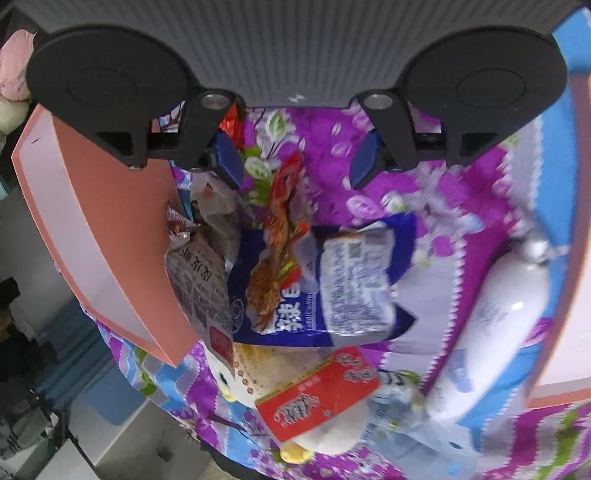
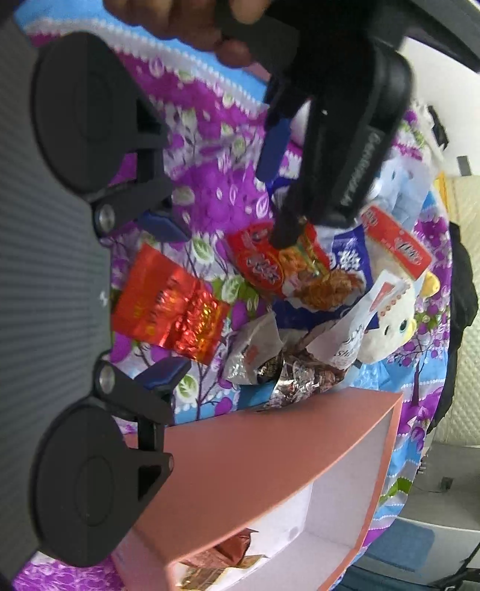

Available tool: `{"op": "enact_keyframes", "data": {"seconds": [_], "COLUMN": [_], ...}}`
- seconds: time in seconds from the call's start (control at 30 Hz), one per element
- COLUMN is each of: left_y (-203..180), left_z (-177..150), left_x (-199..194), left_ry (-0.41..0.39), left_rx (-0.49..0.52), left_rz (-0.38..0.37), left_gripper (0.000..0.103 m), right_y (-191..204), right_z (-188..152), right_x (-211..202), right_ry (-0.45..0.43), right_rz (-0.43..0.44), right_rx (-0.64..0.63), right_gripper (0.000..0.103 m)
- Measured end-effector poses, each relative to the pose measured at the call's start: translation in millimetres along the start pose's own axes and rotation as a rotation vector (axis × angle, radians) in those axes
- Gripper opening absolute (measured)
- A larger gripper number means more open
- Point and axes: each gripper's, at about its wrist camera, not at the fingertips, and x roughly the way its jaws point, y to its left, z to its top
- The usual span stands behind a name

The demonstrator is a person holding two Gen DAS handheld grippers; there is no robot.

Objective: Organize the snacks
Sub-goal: 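Grasp a clear wrapper with the left gripper while the right grasps a red packet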

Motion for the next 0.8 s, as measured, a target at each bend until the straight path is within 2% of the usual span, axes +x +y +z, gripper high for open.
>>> {"op": "enact_keyframes", "data": {"seconds": [0.13, 0.37, 0.47, 0.5, 0.57, 0.67, 0.8], "left_y": [-4, -7, -10, -10, -9, -14, -24], "left_z": [8, 20, 20, 19, 19, 17, 14], "left_x": [26, 58, 66, 68, 68, 66, 55], "left_ry": [0.014, 0.017, 0.018, 0.019, 0.018, 0.014, -0.008], "left_rx": [0.034, 0.039, 0.043, 0.041, 0.036, 0.033, 0.041], "left_rz": [-0.011, -0.022, -0.002, 0.005, 0.009, 0.011, 0.031], "left_gripper": [0.068, 0.066, 0.052, 0.049, 0.034, 0.022, 0.016], "right_y": [1, -2, -1, -1, -2, -3, 0], "right_z": [2, 1, 3, 3, 5, 10, 14], "right_x": [19, 36, 37, 37, 37, 35, 28], "right_ry": [0.010, 0.047, 0.049, 0.052, 0.058, 0.080, 0.057], "right_rz": [-0.053, -0.080, -0.067, -0.063, -0.058, -0.030, -0.002], "right_rx": [-0.034, -0.042, -0.041, -0.039, -0.031, 0.001, 0.001], "right_gripper": [0.070, 0.067, 0.057, 0.057, 0.057, 0.057, 0.057]}}
